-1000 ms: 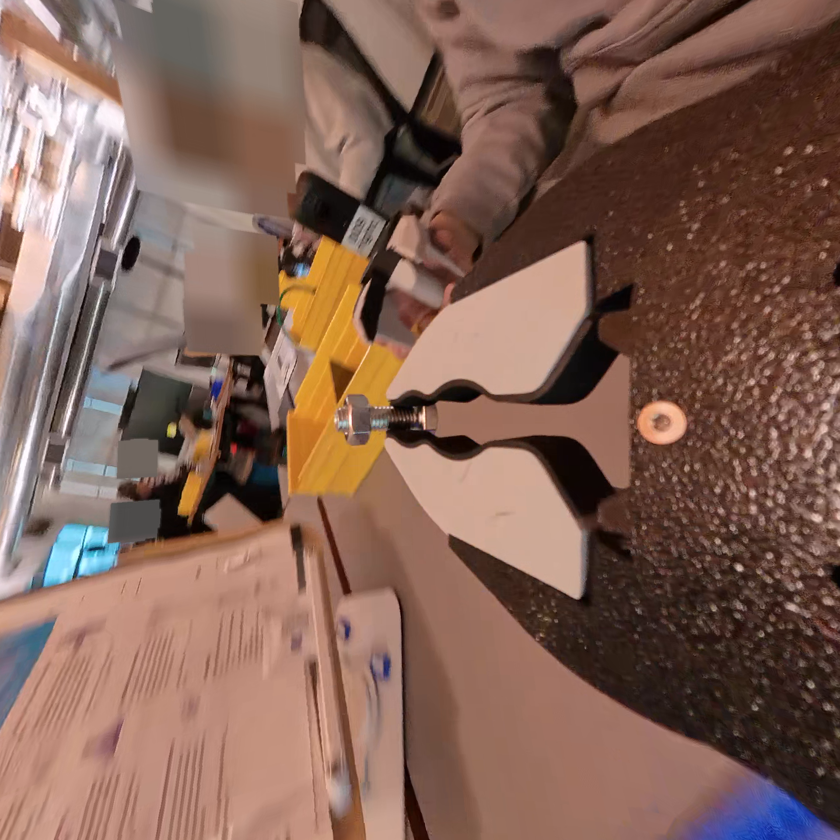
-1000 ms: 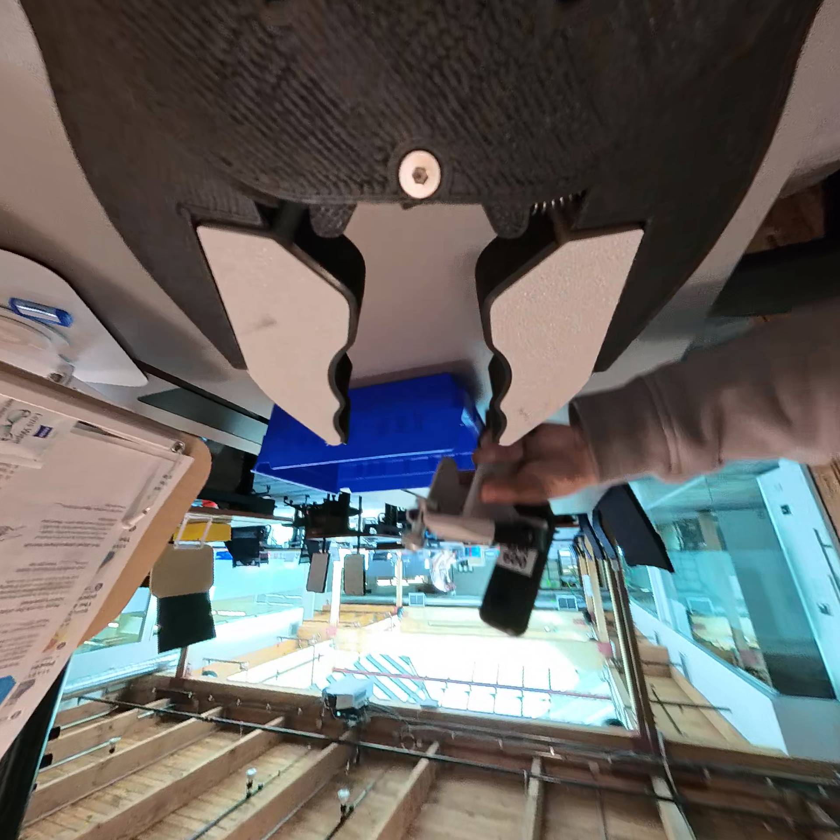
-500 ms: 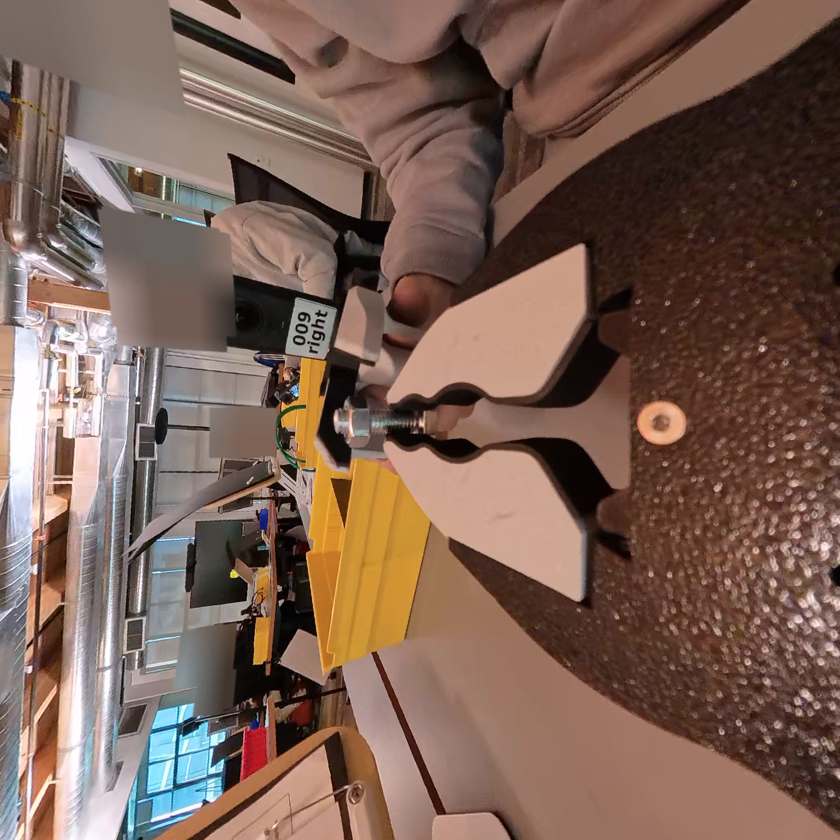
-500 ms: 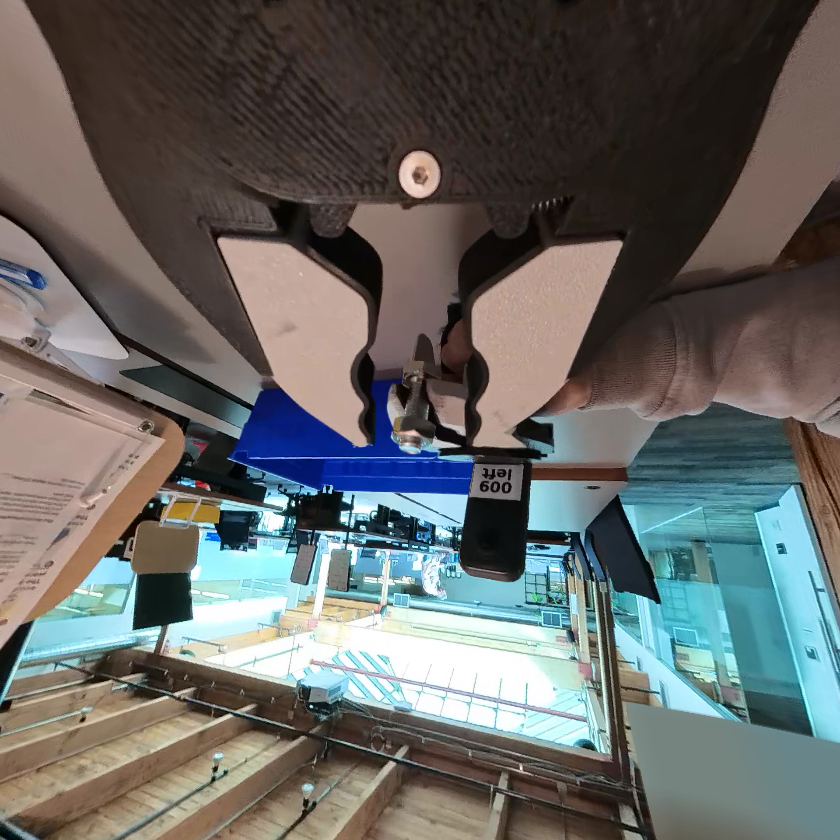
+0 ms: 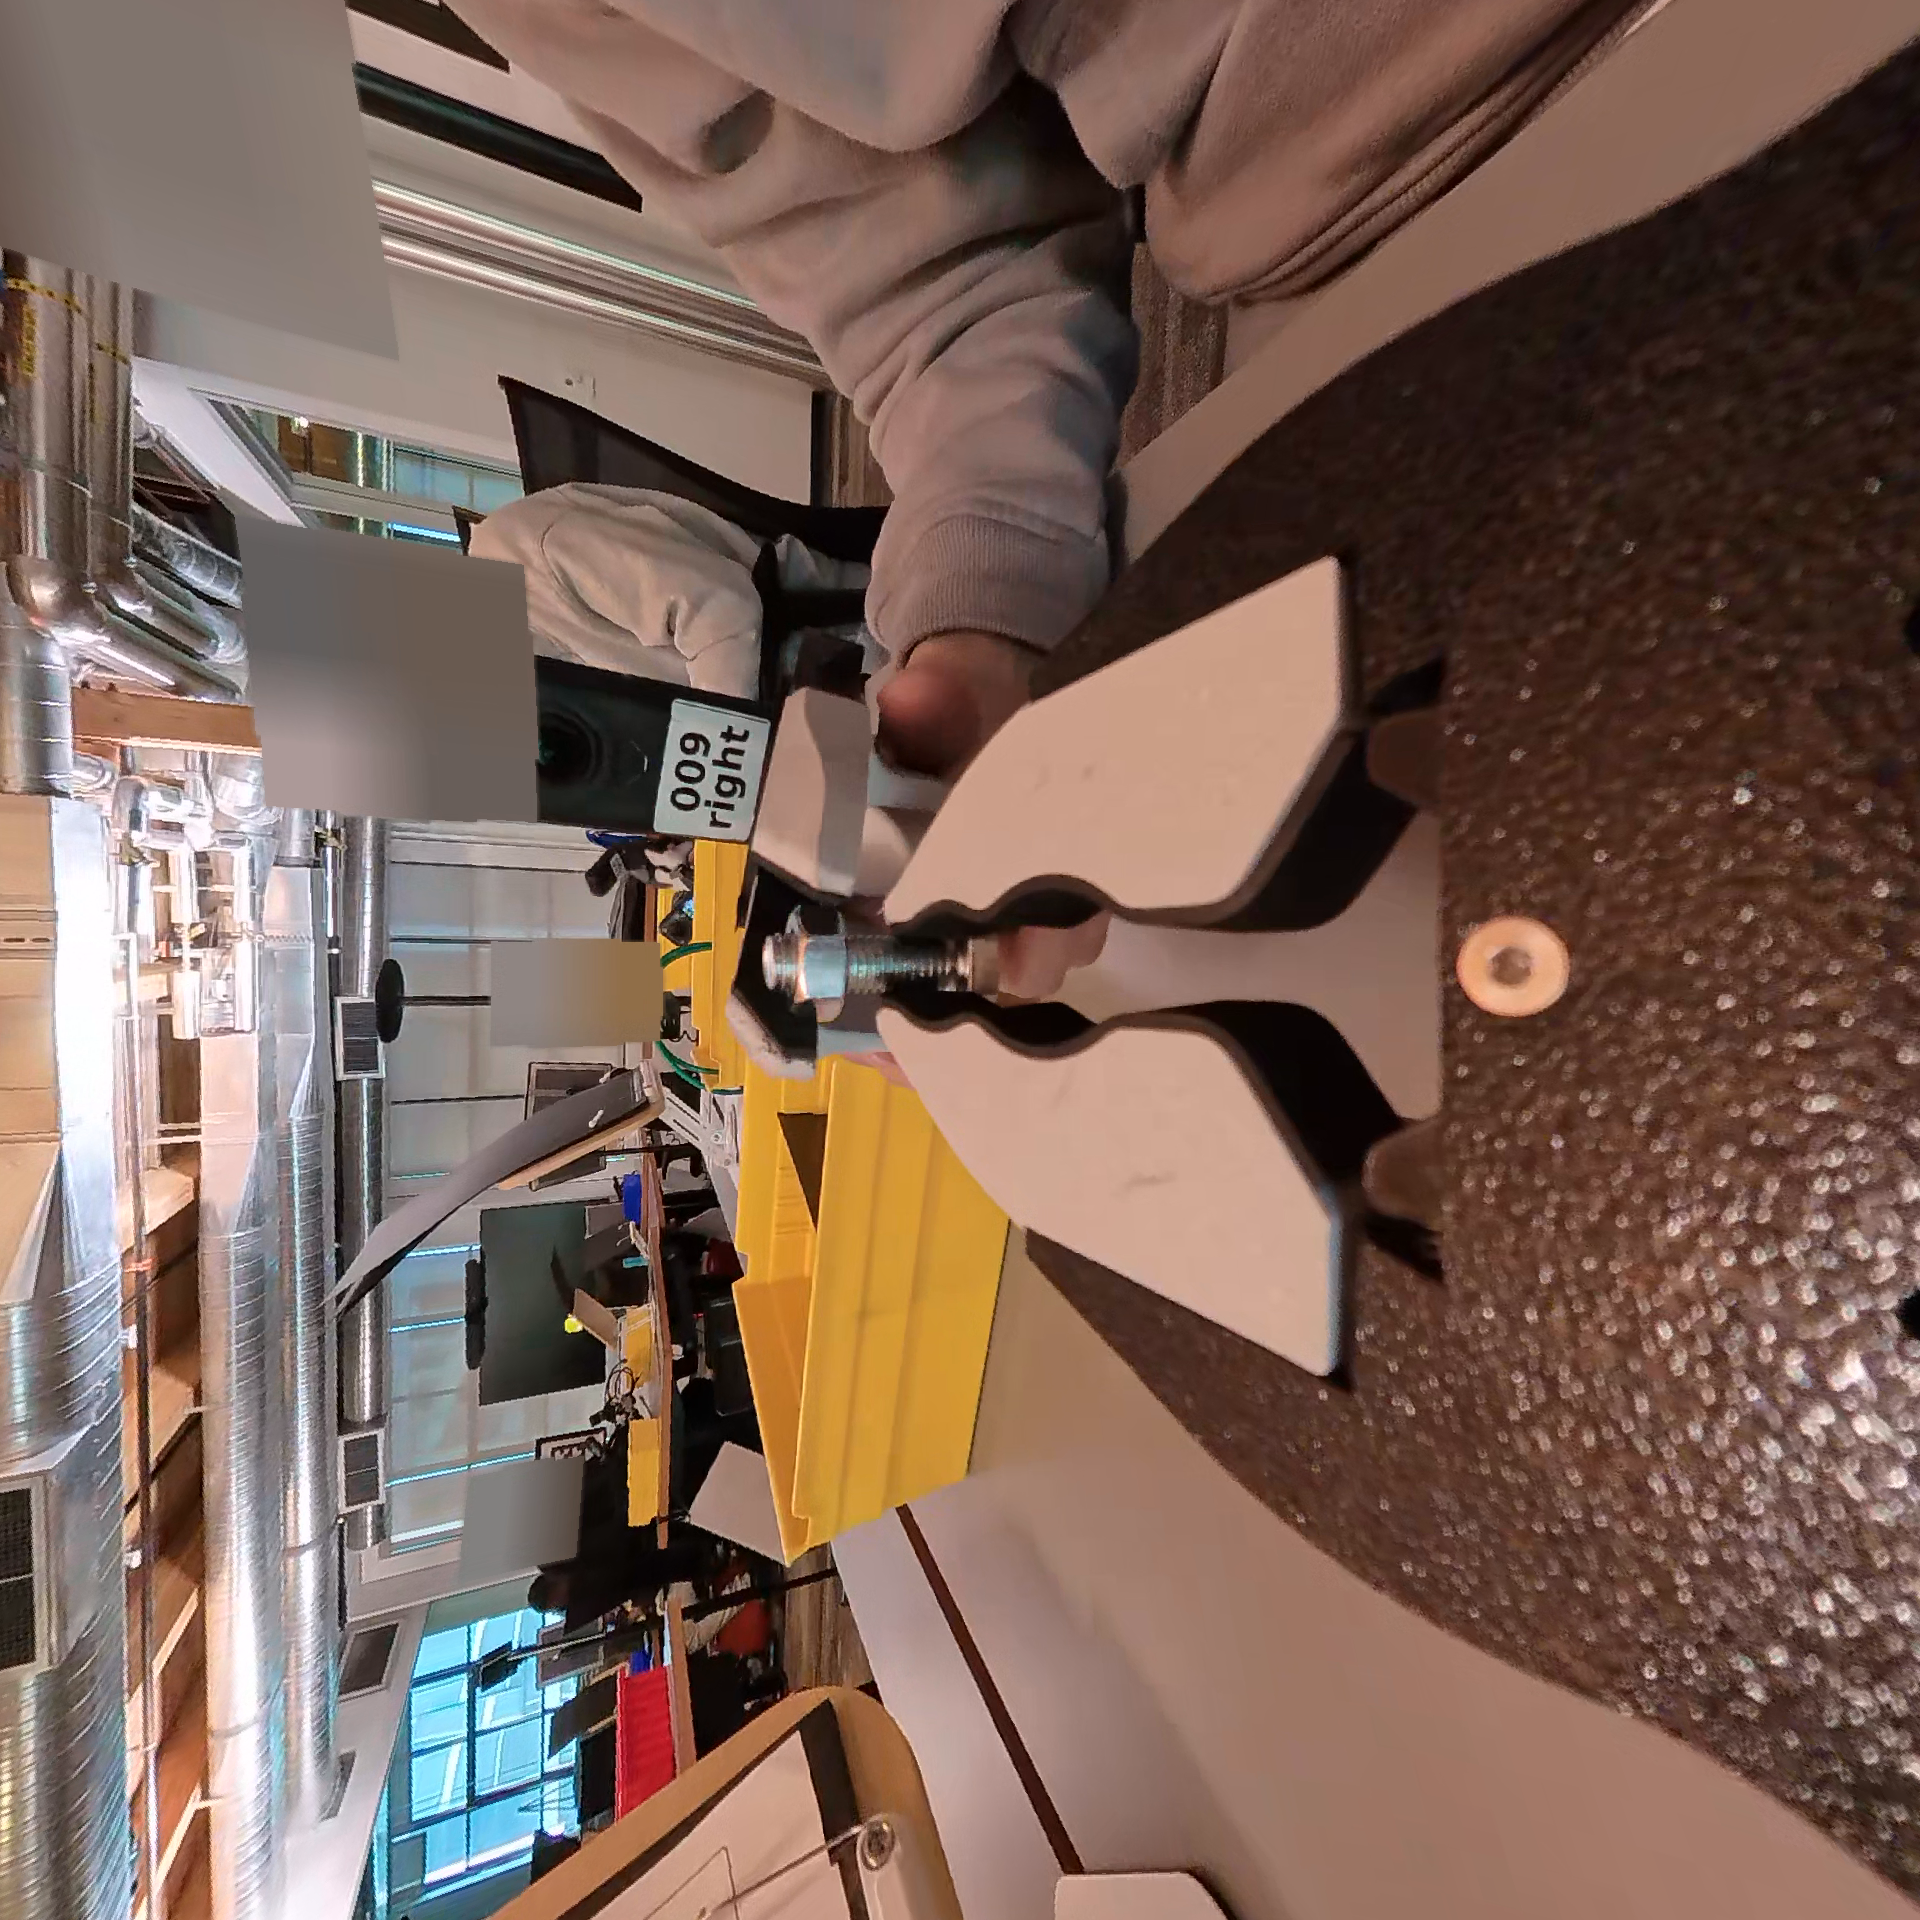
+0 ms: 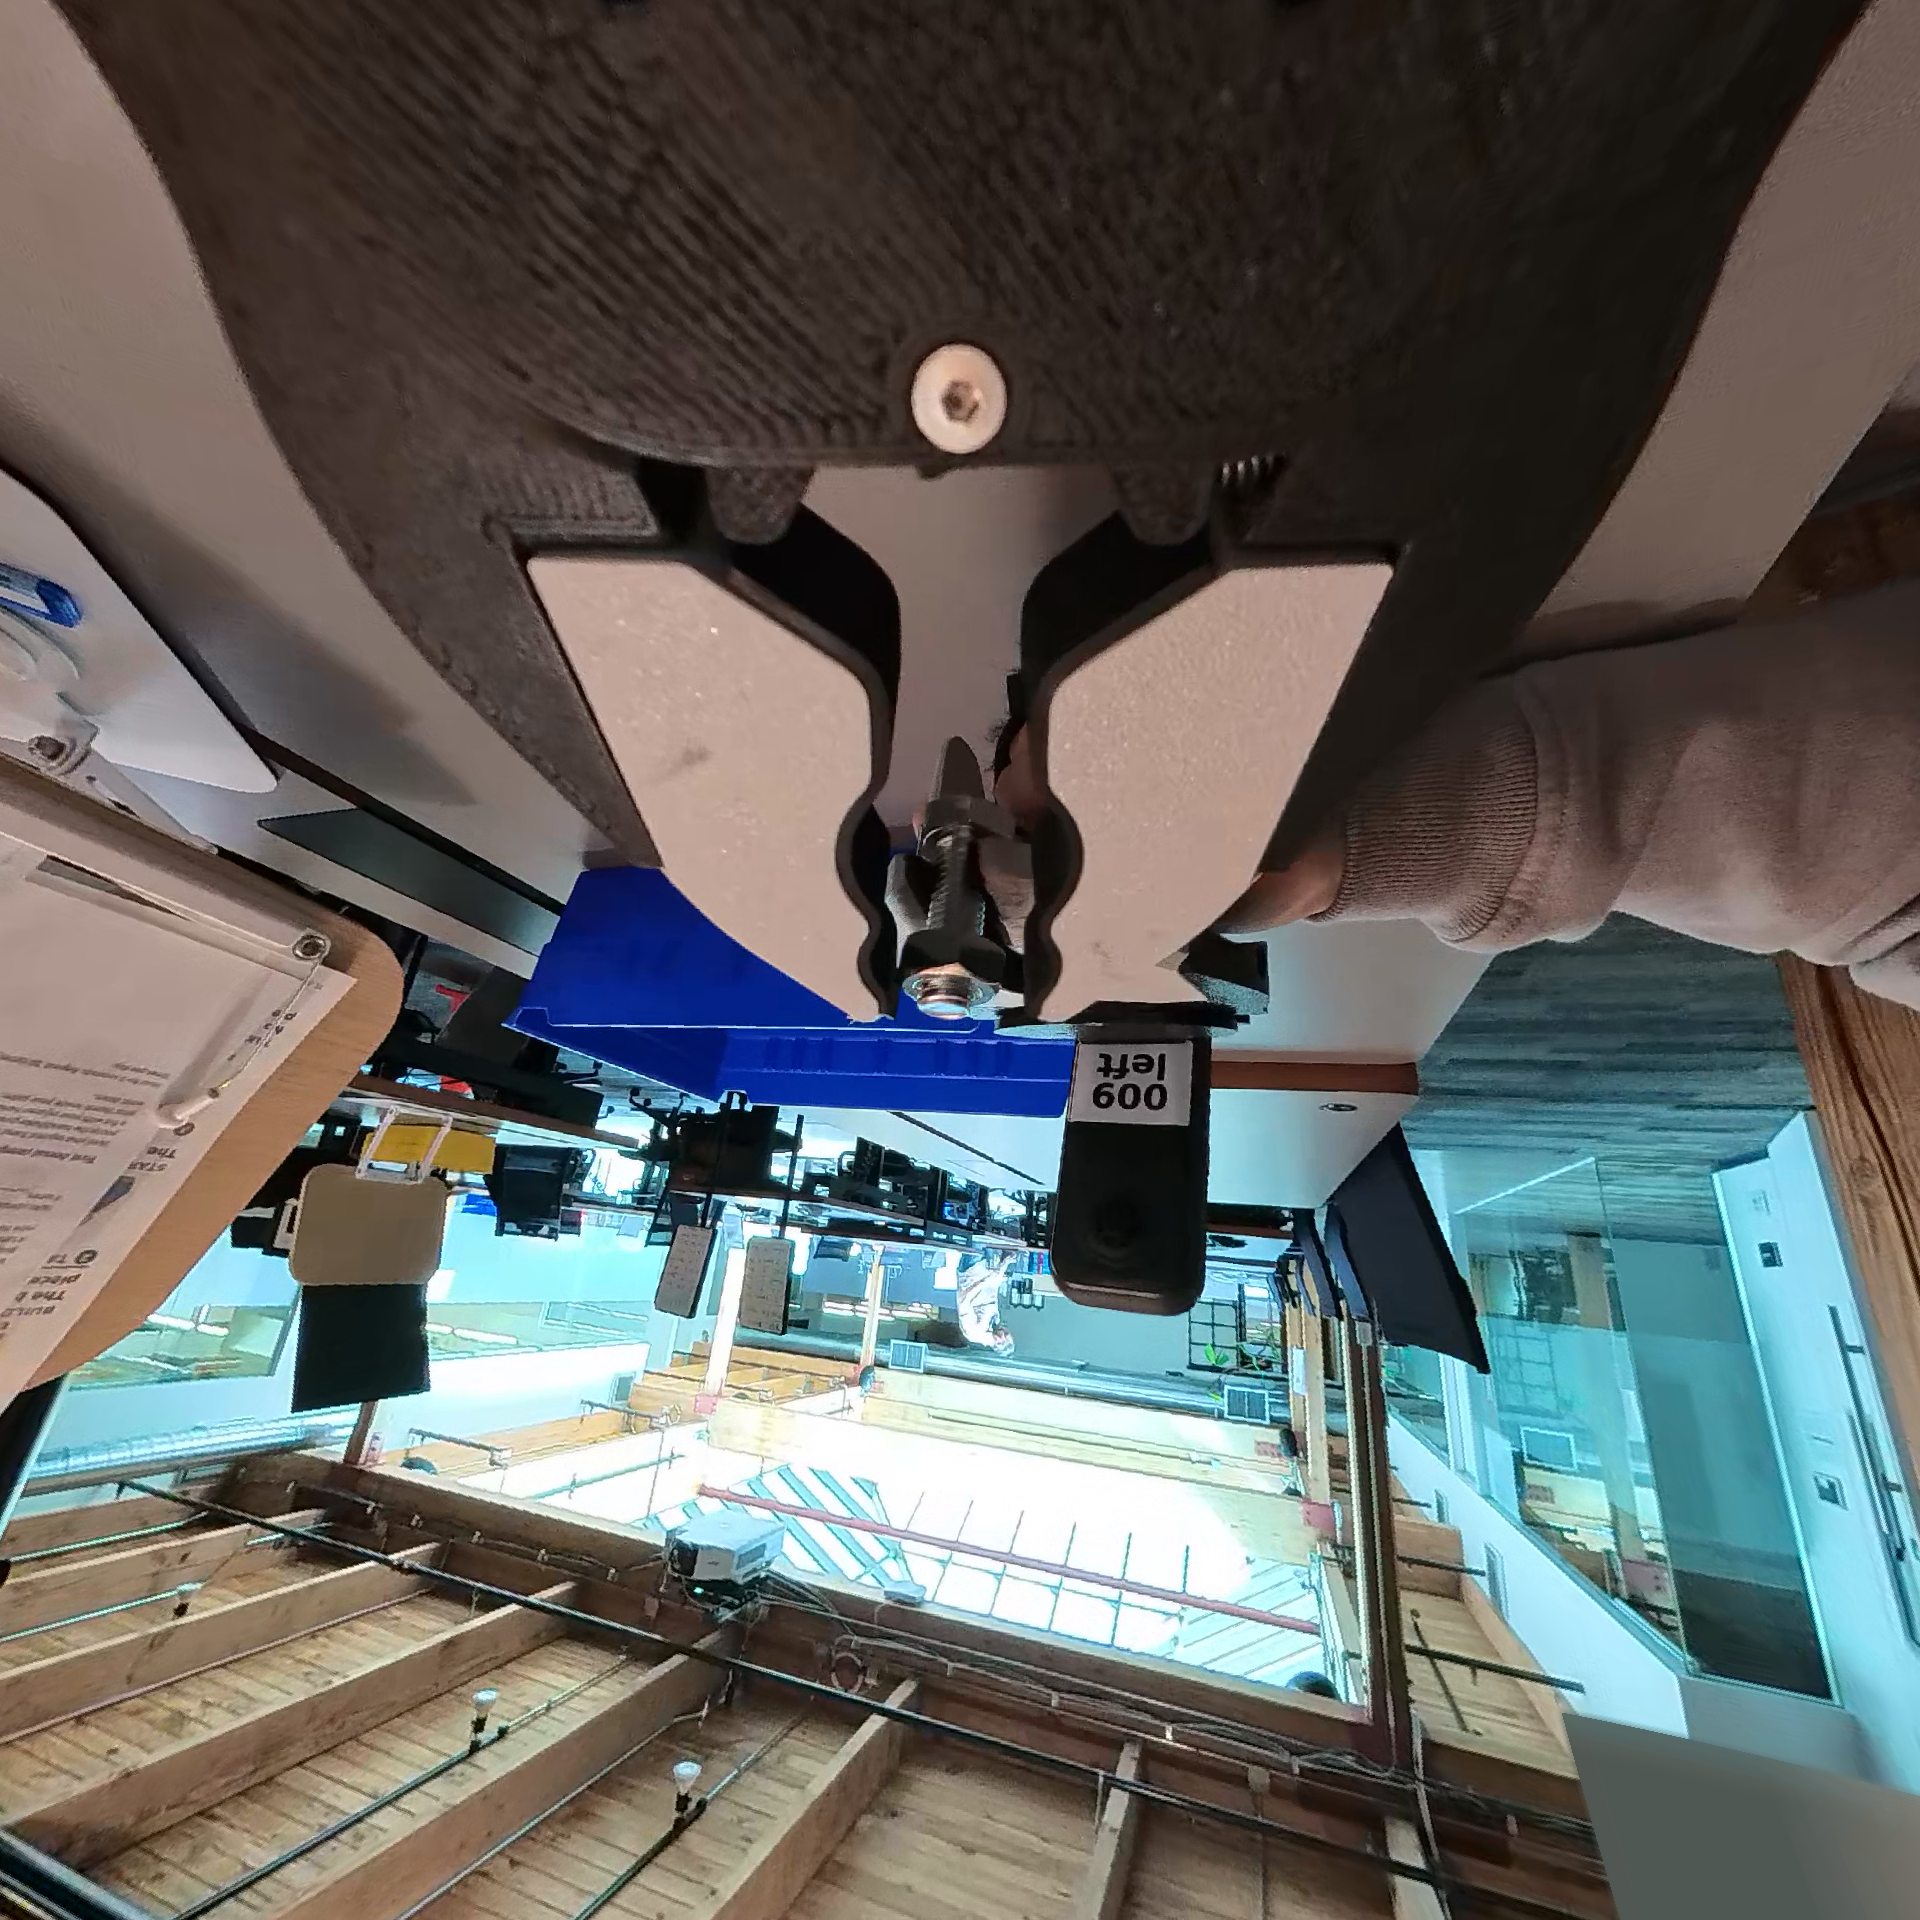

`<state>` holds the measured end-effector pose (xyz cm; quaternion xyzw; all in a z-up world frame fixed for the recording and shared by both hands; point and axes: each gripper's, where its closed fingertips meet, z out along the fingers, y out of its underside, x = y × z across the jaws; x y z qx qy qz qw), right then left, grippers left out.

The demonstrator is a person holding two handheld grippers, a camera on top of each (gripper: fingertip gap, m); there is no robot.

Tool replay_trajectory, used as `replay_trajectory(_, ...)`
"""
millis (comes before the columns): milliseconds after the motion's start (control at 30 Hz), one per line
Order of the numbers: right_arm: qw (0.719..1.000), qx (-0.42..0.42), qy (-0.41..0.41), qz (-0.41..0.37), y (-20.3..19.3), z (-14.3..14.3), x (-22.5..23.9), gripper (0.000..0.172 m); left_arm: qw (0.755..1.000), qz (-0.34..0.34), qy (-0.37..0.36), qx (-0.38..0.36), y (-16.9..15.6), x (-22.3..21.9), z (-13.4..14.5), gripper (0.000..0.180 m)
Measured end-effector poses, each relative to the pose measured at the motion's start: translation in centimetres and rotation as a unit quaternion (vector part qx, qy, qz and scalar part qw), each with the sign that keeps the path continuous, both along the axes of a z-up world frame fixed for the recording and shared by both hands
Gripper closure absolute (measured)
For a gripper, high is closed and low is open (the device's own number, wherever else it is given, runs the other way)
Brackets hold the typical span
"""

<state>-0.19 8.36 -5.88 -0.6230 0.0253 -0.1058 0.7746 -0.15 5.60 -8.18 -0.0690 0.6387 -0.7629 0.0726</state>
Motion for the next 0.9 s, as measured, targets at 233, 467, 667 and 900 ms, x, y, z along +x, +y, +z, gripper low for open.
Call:
replay_trajectory(233,0.994,0.008,0.077,-0.082,-1.9,-0.4,4.1,0.156,0.999,0.026,-0.002,-0.04,2.0,0.7,1.0,0.172)
replay_trajectory(467,0.998,0.02,0.061,-0.004,-0.5,0.3,1.2,0.127,0.999,0.047,-0.011,-0.004,1.3,0.9,0.2,0.172)
replay_trajectory(667,0.998,0.008,0.056,-0.014,-0.2,-0.1,1.3,0.135,0.999,0.042,-0.02,0.021,0.1,0.5,-0.3,0.172)
replay_trajectory(900,0.993,0.016,0.085,-0.082,-2.1,-0.4,4.3,0.144,0.998,0.065,-0.007,-0.026,1.9,1.3,0.7,0.172)
